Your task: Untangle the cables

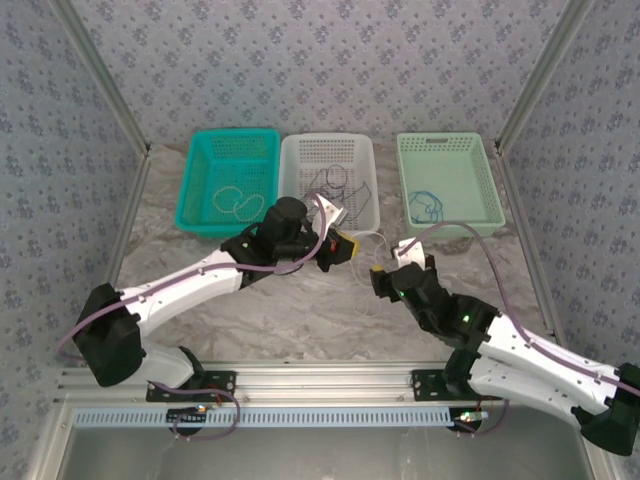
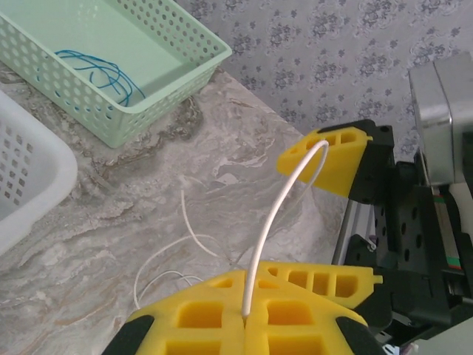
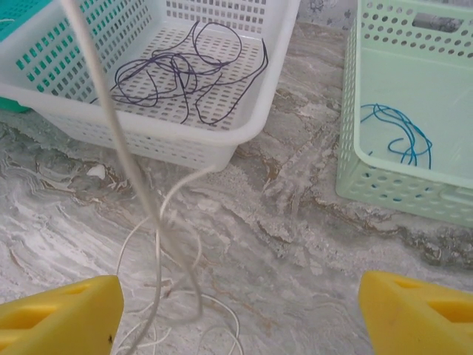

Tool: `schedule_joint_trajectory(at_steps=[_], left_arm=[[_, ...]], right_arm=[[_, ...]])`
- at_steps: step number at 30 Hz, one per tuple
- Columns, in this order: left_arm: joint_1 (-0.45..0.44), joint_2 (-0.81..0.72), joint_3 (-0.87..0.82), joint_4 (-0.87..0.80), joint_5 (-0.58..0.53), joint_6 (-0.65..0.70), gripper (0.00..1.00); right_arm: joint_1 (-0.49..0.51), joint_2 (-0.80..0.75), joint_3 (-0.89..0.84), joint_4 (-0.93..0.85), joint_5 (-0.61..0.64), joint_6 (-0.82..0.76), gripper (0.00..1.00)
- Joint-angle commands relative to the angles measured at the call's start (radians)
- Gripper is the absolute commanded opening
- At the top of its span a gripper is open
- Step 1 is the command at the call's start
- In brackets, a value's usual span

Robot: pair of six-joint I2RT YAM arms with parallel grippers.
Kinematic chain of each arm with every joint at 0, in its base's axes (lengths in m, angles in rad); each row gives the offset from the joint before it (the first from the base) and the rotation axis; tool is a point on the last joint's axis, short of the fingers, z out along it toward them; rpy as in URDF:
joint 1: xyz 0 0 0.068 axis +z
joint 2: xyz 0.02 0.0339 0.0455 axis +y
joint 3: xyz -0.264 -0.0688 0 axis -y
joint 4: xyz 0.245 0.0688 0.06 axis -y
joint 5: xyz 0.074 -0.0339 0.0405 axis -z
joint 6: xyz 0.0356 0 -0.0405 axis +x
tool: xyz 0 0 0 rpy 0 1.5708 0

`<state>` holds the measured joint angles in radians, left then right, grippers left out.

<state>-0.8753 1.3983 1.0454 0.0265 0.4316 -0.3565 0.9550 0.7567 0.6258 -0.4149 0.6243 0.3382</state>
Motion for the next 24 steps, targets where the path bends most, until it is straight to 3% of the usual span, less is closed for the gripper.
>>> schedule_joint_trajectory(at_steps=[1,6,10,13,15,19,24], left_arm=[[-0.004,0.003,0.039,-0.015,0.054,0.029,0.0],[-0.006,0.004,0.046,-0.072,0.079,0.074,0.0],[-0.005,0.008,0.061,-0.123,0.088,0.115,0.0],[-0.005,0.013,0.077,-0.165,0.098,0.153,0.0],[-0.005,0.016,0.085,-0.187,0.101,0.172,0.0],[-0.005,0.019,0.108,-0.272,0.055,0.225,0.01],[-0.005,0.012,0.117,-0.326,-0.078,0.231,0.22]], right_arm=[[-0.015,0.008,0.052,0.042,0.009,-0.054,0.83],[-0.064,0.017,0.089,0.036,-0.052,-0.11,0.77],[-0.091,0.034,0.123,0.027,-0.144,-0.171,0.64],[-0.11,0.064,0.155,-0.016,-0.198,-0.205,0.5],[-0.132,0.081,0.17,-0.048,-0.23,-0.218,0.35],[-0.167,0.09,0.207,-0.138,-0.212,-0.218,0.12],[-0.197,0.083,0.242,-0.182,-0.227,-0.181,0.0]])
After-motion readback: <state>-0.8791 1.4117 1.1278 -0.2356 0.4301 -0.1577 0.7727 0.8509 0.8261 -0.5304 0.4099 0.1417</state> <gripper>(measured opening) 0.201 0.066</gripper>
